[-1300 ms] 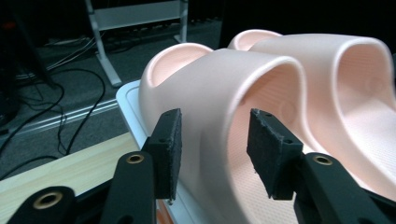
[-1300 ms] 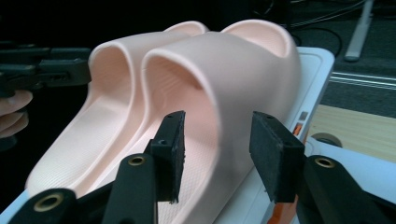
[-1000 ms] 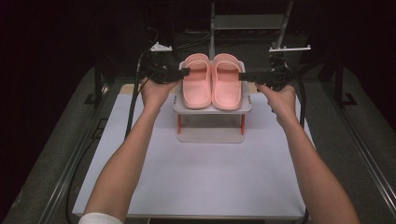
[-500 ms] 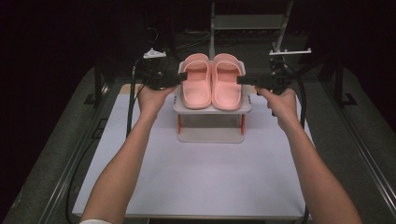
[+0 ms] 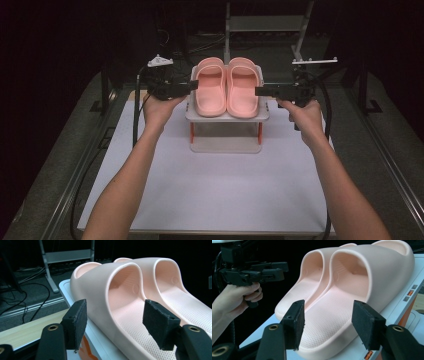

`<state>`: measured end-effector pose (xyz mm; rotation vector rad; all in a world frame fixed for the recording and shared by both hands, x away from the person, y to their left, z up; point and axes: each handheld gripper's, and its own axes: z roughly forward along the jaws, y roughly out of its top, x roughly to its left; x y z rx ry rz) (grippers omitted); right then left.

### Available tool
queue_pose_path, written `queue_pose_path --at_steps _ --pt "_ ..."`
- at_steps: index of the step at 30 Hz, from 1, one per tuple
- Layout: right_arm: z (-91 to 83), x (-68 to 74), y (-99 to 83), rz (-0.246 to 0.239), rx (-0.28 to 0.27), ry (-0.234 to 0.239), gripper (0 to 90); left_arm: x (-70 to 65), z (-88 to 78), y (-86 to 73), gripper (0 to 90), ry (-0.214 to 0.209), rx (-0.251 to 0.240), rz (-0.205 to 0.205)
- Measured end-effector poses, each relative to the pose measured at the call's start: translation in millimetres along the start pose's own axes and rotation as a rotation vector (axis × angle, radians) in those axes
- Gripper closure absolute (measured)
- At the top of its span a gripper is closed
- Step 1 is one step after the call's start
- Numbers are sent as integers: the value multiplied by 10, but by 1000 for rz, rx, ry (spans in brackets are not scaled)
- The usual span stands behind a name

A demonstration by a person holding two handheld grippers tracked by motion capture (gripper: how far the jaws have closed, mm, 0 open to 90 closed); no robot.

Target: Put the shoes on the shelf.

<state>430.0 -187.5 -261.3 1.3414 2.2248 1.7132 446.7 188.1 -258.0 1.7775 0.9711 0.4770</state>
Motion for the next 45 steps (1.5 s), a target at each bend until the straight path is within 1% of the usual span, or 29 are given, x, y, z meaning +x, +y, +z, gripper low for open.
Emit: queue_pose_path --at_steps 4,9,11,17,20,23,25,27,28,30,32,35,45 --pt "-38 18 -34 -5 -6 17 420 0 -30 -24 307 -3 4 -5" --pt "-67 25 -89 -4 -3 30 402 -12 -81 -49 287 -3 -6 0" --pt "-81 32 -107 -7 6 35 390 -14 -103 -64 279 -3 -8 2" --pt "-138 112 -122 -30 12 49 378 -18 -169 -128 248 -4 -14 -2" --pt "-151 157 -132 -38 26 54 370 -16 -200 -164 234 -2 -17 -4" --pt "-154 190 -145 -47 38 57 363 -14 -224 -195 219 -2 -10 0" --pt "-153 205 -161 -52 45 53 362 -16 -243 -215 211 -1 -15 -3" --pt "-150 202 -194 -50 33 58 367 -18 -265 -233 206 0 -19 -3" --pt "-147 192 -223 -37 31 66 367 -20 -275 -241 205 -1 -20 -4" --pt "-135 177 -263 -36 46 64 357 -29 -291 -257 202 -4 -25 -2" --pt "-139 179 -306 -35 31 73 364 -42 -305 -274 197 -7 -25 3" --pt "-140 161 -366 -31 37 75 357 -64 -325 -302 190 -10 -28 6" --pt "-215 109 -566 -13 27 83 345 -104 -385 -389 176 -22 -34 10"
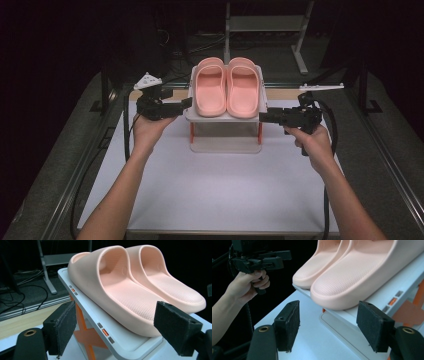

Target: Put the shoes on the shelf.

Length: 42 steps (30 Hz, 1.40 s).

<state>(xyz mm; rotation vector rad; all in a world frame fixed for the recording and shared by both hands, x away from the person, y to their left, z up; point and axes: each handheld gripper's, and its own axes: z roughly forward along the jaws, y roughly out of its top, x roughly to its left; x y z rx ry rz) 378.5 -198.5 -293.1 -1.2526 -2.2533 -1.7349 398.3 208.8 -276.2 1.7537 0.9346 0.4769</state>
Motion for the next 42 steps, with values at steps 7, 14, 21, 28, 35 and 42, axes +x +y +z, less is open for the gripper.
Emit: queue_pose_path --at_steps 7,14,21,28,35,42 --pt "-66 -49 -141 22 -12 11 329 -20 -34 -83 156 -3 -1 -2" --pt "-102 -93 -261 33 -11 12 320 -11 -83 -165 141 3 -5 -9" --pt "-116 -124 -360 45 -4 15 313 10 -150 -268 122 7 -7 -16" --pt "-136 -163 -471 58 4 13 306 24 -200 -359 112 14 -4 -20" --pt "-171 -199 -577 66 -10 17 302 13 -227 -421 105 14 -7 -17" --pt "-202 -222 -659 75 -12 20 296 -5 -243 -473 103 11 -5 -15"
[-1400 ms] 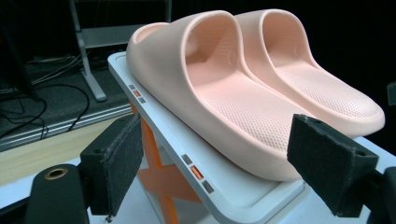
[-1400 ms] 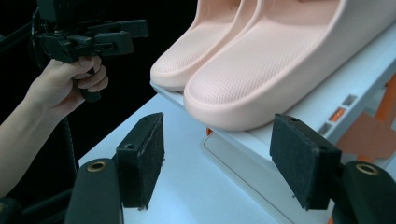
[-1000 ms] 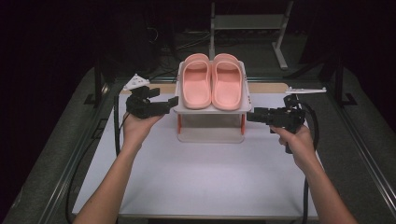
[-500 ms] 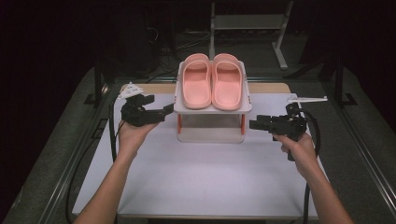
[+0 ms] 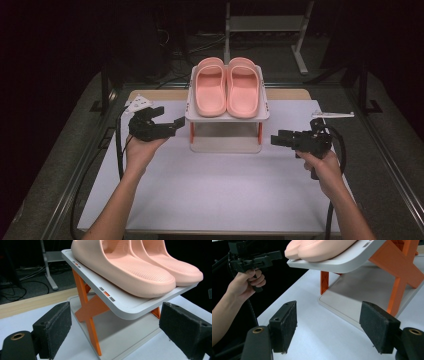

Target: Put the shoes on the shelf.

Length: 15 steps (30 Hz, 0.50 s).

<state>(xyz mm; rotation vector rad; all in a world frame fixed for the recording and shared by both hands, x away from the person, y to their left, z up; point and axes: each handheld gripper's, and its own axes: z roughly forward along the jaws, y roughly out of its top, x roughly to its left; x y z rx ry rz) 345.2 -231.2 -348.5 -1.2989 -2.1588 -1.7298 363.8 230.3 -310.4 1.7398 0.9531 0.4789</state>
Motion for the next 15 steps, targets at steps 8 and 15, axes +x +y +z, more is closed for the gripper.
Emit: queue_pose_path --at_steps 8,15 --pt "-34 -30 -73 3 3 -7 288 -3 -25 -65 101 2 -4 -2" --pt "-62 -56 -155 11 4 -8 282 -7 -44 -148 98 -1 -2 -12"
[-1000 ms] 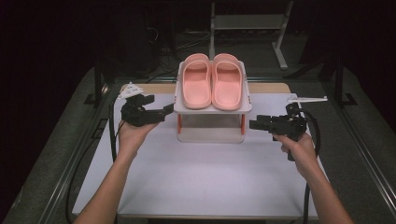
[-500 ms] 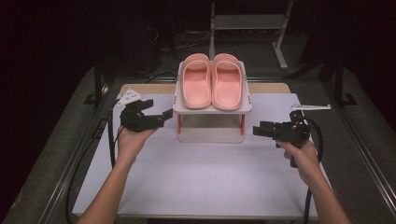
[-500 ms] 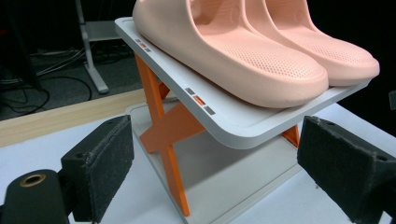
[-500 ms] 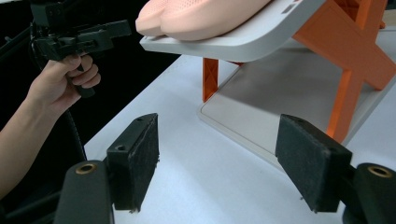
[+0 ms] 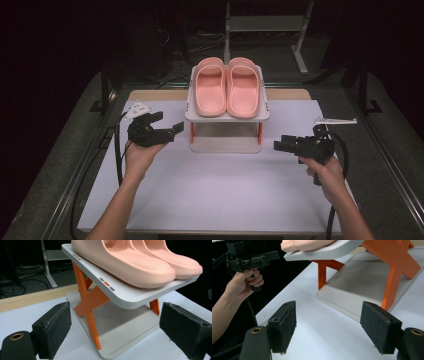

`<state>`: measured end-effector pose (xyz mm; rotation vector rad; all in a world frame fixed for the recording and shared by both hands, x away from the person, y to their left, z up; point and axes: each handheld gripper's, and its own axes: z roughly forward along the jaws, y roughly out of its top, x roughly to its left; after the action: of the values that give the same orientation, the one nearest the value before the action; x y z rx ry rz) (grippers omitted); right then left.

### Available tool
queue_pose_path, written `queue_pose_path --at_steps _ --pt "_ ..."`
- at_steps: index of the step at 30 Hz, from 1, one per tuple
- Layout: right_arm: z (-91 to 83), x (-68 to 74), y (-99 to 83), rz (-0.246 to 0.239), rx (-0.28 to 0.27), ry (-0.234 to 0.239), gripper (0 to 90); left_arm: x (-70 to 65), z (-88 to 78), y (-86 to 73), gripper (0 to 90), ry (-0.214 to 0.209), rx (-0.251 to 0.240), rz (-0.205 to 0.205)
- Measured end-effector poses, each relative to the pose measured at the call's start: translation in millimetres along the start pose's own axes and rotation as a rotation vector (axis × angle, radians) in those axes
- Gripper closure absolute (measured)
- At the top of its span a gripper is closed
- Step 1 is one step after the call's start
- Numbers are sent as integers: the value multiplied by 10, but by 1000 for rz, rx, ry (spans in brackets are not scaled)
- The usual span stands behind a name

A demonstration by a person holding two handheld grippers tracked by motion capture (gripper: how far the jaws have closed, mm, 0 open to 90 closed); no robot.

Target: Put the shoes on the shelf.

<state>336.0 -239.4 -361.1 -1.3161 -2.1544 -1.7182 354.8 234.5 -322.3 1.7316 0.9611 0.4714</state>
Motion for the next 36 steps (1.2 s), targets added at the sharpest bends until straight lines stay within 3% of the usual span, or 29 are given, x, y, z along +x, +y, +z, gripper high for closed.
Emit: queue_pose_path --at_steps 27,36 --pt "-183 -34 -353 18 -11 11 276 -62 -168 -455 91 3 -8 -39" --pt "-359 20 -666 25 -58 14 266 -181 -355 -862 91 25 -33 -52"
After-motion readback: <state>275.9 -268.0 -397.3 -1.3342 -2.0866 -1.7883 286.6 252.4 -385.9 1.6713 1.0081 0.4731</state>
